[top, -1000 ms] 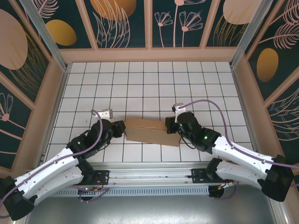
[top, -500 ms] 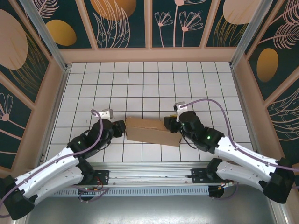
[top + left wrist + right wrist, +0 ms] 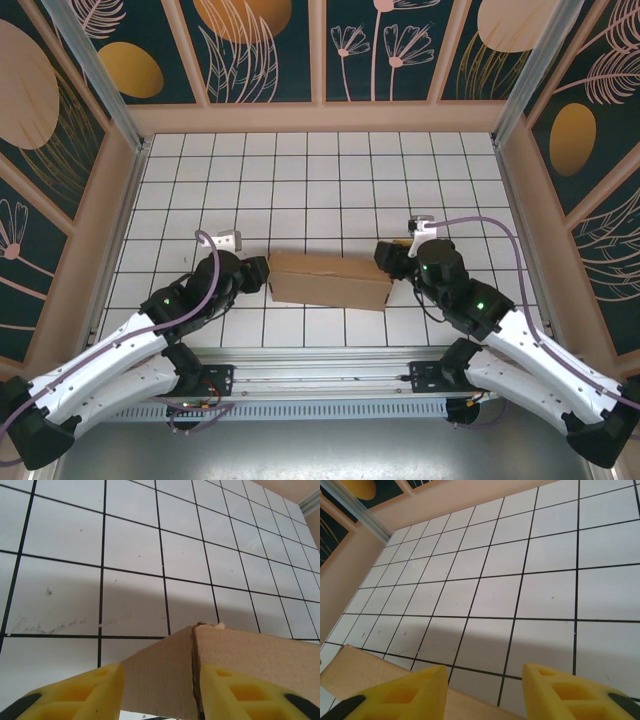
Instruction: Fold the paper box
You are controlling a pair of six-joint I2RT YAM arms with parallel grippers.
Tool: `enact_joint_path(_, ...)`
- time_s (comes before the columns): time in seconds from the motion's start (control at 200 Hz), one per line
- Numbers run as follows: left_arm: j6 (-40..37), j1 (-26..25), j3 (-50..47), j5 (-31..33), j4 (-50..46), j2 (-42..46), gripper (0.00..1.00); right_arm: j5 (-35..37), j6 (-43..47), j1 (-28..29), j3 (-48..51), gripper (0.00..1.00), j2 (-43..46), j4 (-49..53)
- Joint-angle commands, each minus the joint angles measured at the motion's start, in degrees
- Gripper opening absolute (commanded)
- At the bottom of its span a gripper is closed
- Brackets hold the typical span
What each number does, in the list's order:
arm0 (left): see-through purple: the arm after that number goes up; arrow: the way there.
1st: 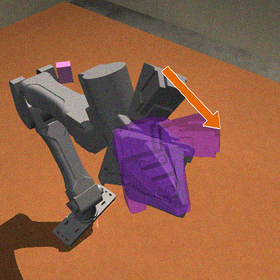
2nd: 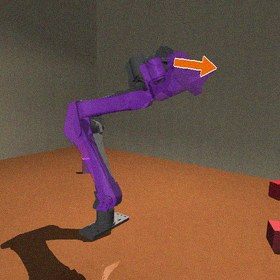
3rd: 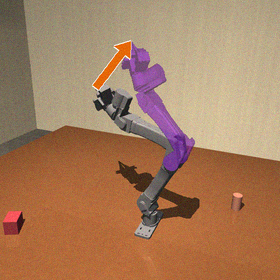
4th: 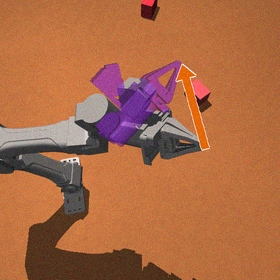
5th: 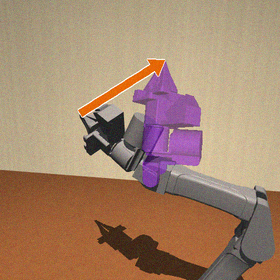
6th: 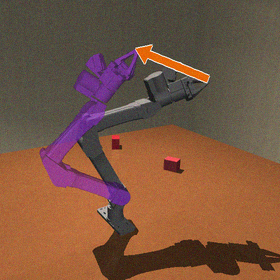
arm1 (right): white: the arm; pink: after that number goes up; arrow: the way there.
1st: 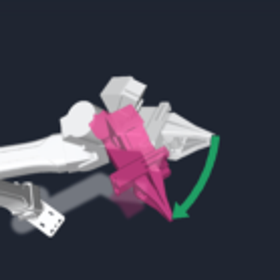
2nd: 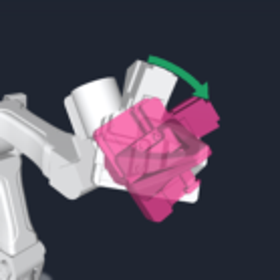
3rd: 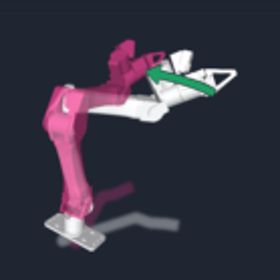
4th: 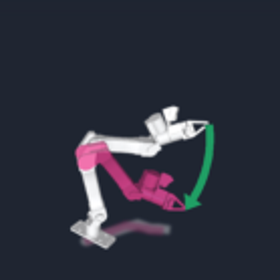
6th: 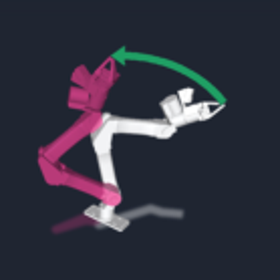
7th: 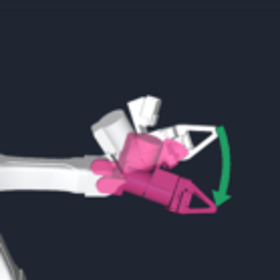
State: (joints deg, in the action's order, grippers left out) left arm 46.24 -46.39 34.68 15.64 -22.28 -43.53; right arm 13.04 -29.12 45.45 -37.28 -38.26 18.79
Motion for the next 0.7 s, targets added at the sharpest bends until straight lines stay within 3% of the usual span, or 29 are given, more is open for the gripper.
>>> enact_joint_path(0.0,-2.13,0.16,2.12,1.34,-1.42,0.29,0.46,0.64,-3.04,-0.33,1.18,0.45,2.58,4.72)
enact_joint_path(0.295,-3.01,0.16,1.93,-0.19,0.90,-0.88,0.50,-6.02,-5.39,-0.67,5.04,0.42,5.19,6.09)
enact_joint_path(0.696,-1.15,0.20,-3.53,-3.40,5.40,-2.70,0.47,-6.86,-8.89,-0.70,8.64,0.34,6.79,5.88)
